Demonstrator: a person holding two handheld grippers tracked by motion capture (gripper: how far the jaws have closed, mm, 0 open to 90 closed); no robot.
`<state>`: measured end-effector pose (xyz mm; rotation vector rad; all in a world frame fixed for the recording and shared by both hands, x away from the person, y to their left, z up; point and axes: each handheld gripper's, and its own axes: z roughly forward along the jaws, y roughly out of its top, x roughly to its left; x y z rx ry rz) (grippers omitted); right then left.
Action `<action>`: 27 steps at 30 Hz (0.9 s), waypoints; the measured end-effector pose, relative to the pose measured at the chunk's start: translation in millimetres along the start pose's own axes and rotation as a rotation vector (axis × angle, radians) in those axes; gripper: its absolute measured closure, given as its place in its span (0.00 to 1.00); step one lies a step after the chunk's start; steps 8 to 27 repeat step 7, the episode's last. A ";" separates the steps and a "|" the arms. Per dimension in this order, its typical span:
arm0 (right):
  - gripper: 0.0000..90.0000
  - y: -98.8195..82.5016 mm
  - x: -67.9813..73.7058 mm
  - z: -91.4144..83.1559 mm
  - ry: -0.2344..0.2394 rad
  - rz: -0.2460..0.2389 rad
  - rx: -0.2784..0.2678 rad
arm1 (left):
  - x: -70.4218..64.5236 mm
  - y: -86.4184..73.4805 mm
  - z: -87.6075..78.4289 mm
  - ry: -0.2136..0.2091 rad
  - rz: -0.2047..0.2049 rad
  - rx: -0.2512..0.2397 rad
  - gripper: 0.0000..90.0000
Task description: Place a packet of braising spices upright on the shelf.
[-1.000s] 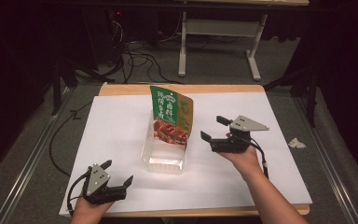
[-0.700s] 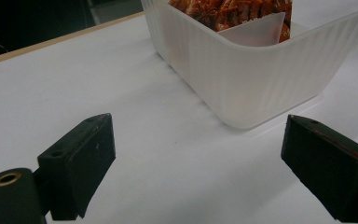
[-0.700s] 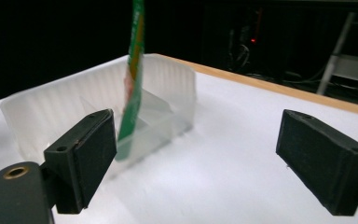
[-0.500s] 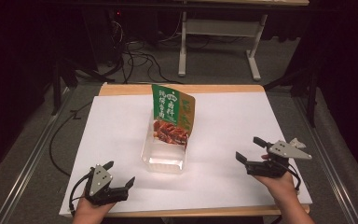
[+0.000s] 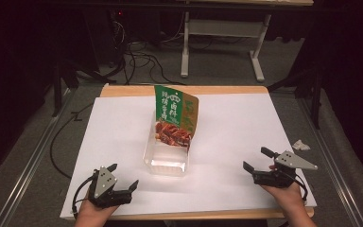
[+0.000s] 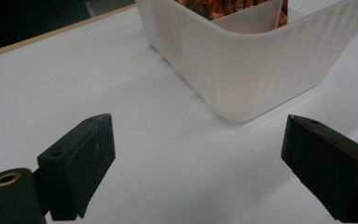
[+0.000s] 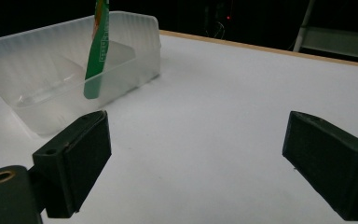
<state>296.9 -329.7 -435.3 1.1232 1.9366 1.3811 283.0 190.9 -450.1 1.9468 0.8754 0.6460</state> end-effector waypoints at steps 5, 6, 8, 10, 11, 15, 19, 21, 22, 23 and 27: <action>0.10 -0.9 -3.3 -0.6 -0.011 0.022 -0.005 | 0.4 0.7 -0.9 -0.008 -0.016 -0.006 0.11; 0.10 -1.0 -3.2 -0.1 -0.014 0.025 -0.001 | 0.8 2.2 -1.8 -0.028 -0.048 -0.021 0.11; 0.10 0.2 -1.9 1.4 -0.024 0.011 0.004 | 0.4 5.0 -3.1 -0.056 -0.091 -0.050 0.11; 0.10 0.2 -1.9 1.4 -0.024 0.011 0.004 | 0.4 5.0 -3.1 -0.056 -0.091 -0.050 0.11; 0.10 0.2 -1.9 1.4 -0.024 0.011 0.004 | 0.4 5.0 -3.1 -0.056 -0.091 -0.050 0.11; 0.10 0.2 -1.9 1.4 -0.024 0.011 0.004 | 0.4 5.0 -3.1 -0.056 -0.091 -0.050 0.11; 0.10 0.2 -1.9 1.4 -0.024 0.011 0.004 | 0.4 5.0 -3.1 -0.056 -0.091 -0.050 0.11; 0.10 0.2 -1.9 1.4 -0.024 0.011 0.004 | 0.4 5.0 -3.1 -0.056 -0.091 -0.050 0.11; 0.10 0.2 -1.9 1.4 -0.024 0.011 0.004 | 0.4 5.0 -3.1 -0.056 -0.091 -0.050 0.11; 0.10 0.2 -1.9 1.4 -0.024 0.011 0.004 | 0.4 5.0 -3.1 -0.056 -0.091 -0.050 0.11; 0.10 0.2 -1.9 1.4 -0.024 0.011 0.004 | 0.4 5.0 -3.1 -0.056 -0.091 -0.050 0.11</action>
